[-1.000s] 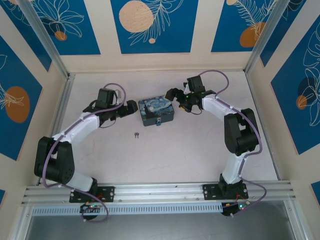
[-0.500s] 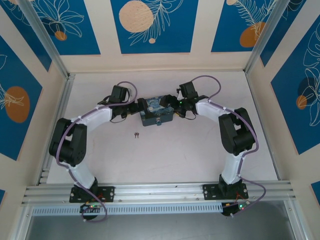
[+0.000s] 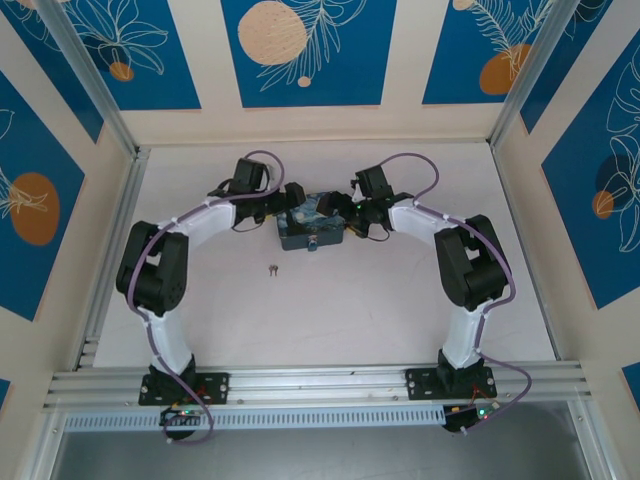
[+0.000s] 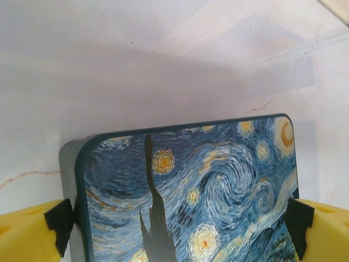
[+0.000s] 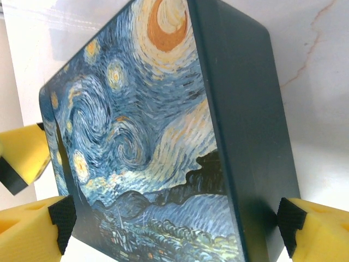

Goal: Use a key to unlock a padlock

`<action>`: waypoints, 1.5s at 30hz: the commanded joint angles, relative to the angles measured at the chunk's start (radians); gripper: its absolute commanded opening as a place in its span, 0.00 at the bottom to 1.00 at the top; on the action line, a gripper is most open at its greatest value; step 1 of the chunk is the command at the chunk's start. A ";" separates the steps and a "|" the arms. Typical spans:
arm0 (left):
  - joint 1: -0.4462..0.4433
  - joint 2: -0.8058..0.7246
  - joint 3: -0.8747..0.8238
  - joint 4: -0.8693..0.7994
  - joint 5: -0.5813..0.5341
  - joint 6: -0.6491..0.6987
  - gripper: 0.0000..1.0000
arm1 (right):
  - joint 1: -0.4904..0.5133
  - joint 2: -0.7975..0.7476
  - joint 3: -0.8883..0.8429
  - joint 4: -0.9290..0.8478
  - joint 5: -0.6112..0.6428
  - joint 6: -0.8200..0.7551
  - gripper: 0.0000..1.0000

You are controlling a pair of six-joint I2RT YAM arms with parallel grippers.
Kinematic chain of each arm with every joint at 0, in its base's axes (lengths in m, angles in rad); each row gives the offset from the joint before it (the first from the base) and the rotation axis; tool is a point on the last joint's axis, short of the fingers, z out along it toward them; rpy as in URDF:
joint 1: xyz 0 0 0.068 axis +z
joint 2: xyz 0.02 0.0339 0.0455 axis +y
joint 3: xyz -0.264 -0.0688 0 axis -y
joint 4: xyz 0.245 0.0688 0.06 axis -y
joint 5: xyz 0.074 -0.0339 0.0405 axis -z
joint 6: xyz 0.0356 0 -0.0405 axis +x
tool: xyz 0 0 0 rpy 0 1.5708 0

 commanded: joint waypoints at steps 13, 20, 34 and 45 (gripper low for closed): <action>-0.055 -0.030 0.064 -0.035 -0.163 0.028 1.00 | -0.082 -0.157 -0.105 0.053 0.069 -0.063 1.00; -0.056 -0.182 0.135 -0.166 -0.383 0.134 1.00 | -0.158 -0.278 -0.063 -0.062 0.060 -0.181 0.99; 0.001 -0.480 -0.049 -0.383 -0.544 0.011 1.00 | 0.230 -0.206 0.037 -0.330 0.102 -0.234 0.80; 0.272 -0.558 -0.207 -0.428 -0.341 -0.166 1.00 | 0.446 0.164 0.384 -0.539 0.204 -0.349 0.65</action>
